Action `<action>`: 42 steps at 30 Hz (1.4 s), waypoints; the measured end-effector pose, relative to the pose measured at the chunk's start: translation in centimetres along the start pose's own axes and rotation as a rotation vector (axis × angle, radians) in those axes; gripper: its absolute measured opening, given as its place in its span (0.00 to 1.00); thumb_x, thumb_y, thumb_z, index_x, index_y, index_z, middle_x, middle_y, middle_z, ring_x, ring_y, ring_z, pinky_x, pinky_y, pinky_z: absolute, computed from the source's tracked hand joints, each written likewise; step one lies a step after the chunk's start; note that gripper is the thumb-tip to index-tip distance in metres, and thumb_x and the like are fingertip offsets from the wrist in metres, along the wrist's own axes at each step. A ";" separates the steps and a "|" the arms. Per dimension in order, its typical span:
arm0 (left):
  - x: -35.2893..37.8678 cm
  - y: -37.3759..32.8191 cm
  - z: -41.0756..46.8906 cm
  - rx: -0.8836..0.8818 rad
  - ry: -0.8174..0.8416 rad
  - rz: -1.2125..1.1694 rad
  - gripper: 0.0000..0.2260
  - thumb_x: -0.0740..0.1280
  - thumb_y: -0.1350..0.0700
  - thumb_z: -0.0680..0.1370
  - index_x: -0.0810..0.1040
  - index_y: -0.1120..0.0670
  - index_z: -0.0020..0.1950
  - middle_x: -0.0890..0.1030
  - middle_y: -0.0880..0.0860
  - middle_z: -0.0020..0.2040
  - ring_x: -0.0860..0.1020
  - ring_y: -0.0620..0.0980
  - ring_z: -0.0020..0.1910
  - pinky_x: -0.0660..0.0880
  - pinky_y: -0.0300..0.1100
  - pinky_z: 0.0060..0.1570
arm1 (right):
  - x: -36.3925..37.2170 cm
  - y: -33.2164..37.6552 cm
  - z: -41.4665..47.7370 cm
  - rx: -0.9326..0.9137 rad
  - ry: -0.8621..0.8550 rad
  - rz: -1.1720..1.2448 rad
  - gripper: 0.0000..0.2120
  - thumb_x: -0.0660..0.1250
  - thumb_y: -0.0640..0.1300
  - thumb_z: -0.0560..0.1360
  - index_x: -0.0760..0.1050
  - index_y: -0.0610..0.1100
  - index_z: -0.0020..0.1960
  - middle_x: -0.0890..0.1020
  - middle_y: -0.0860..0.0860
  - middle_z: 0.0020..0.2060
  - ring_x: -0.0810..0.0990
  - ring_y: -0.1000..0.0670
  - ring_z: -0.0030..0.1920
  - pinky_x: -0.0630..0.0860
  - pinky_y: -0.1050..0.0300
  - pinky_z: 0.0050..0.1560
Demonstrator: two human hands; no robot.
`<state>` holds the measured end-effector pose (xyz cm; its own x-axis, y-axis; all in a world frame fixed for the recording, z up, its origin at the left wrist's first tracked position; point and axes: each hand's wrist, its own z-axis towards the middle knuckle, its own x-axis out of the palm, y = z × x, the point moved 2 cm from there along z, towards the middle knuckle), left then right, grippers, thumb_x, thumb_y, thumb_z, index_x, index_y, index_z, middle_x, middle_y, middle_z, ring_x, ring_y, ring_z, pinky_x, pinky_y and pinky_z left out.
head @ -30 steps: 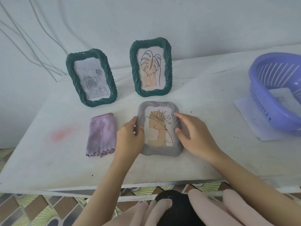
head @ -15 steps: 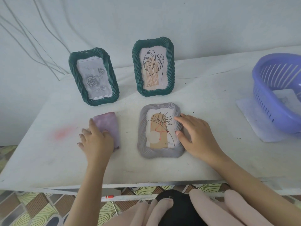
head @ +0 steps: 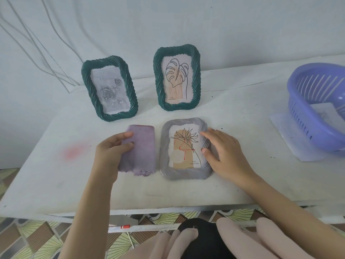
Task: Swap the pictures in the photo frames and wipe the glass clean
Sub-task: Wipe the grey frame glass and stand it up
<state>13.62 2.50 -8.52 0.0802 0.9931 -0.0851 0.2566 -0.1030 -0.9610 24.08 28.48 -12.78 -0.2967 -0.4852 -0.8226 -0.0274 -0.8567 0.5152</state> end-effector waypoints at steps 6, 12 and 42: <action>3.7 -0.7 -1.6 0.036 0.127 -0.176 0.13 0.65 0.69 0.72 0.81 0.54 0.49 0.85 0.50 0.40 0.81 0.45 0.40 0.78 0.37 0.40 | -0.6 3.2 0.2 -0.062 -0.044 0.344 0.20 0.59 0.50 0.76 0.69 0.50 0.67 0.78 0.54 0.60 0.77 0.50 0.59 0.71 0.56 0.61; 7.5 0.4 -2.9 0.020 0.259 -0.238 0.14 0.64 0.71 0.73 0.78 0.57 0.53 0.82 0.57 0.50 0.81 0.48 0.44 0.78 0.37 0.40 | -0.3 4.6 0.6 0.133 -0.017 0.634 0.22 0.67 0.43 0.74 0.68 0.54 0.66 0.79 0.57 0.34 0.76 0.60 0.33 0.72 0.68 0.37; 4.4 4.9 -2.3 0.655 0.439 1.008 0.42 0.52 0.29 0.66 0.46 0.47 0.75 0.42 0.37 0.71 0.37 0.38 0.72 0.36 0.38 0.71 | 2.6 5.2 2.3 -0.188 0.282 -0.124 0.22 0.54 0.48 0.74 0.72 0.43 0.65 0.67 0.43 0.70 0.59 0.38 0.72 0.59 0.41 0.71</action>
<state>17.47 6.28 -13.04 0.3030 0.3776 -0.8750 -0.6132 -0.6256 -0.4823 21.01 23.20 -11.70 -0.0263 -0.3824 -0.9236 0.1367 -0.9166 0.3757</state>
